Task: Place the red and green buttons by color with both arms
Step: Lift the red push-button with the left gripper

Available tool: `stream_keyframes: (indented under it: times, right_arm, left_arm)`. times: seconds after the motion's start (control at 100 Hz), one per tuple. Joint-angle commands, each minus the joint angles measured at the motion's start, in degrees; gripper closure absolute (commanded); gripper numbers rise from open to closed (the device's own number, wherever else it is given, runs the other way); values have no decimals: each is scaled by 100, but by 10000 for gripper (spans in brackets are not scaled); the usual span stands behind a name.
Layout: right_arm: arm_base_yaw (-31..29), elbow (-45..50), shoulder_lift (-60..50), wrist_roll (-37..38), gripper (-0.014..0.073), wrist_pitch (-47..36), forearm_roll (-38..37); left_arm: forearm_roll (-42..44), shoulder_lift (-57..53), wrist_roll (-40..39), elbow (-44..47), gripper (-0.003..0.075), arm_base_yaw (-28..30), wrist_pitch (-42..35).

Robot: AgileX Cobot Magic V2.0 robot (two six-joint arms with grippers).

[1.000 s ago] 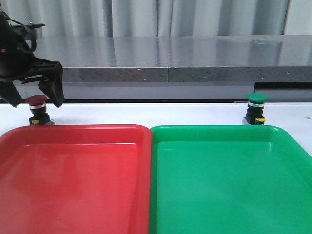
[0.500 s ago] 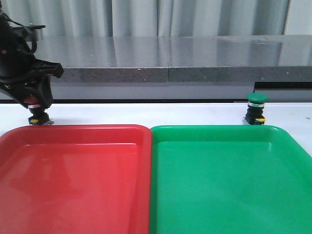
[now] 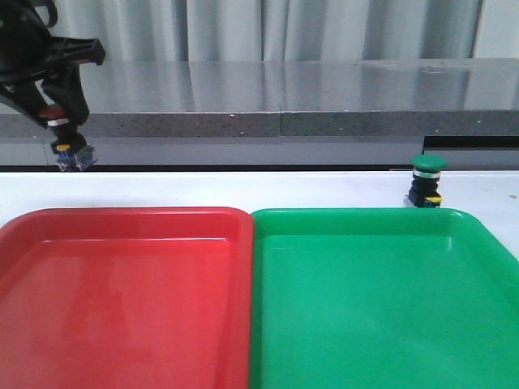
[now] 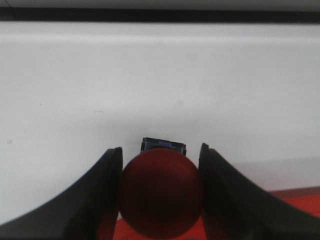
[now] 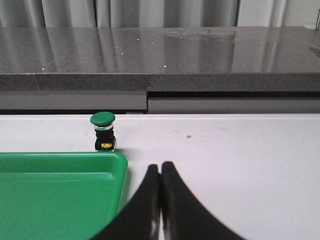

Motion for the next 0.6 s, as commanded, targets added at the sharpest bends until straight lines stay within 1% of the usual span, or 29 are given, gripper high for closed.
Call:
stream_keyframes:
  times: [0.0,0.14,0.23,0.29,0.39,0.59]
  right_arm:
    - [-14,-109,-133,-3,649,-482,-13]
    - [-14,-109,-133,-3,649,-482,-13]
    - [-14,-109,-133,-3,649,-482,-13]
    - [-14,-109,-133,-3,649,-482,-13]
    - [-14,-109,-133,-3,649,-482,-13]
    - [-14,-109,-133,-3,649,-482,-13]
  left_arm:
    - [157,-496,-522,-191,552,-182,-74]
    - [750,-776,-1114,-123,552,-622,166]
    - [1421,-1024,-1532,70,552,-978,166]
    - [1886,-1223,-1961,245,552,-1204,166]
    - [2136,-1497,-2195,570,552,-1419,166]
    - [2185,-2090,-2487,1430,552,-1731,69]
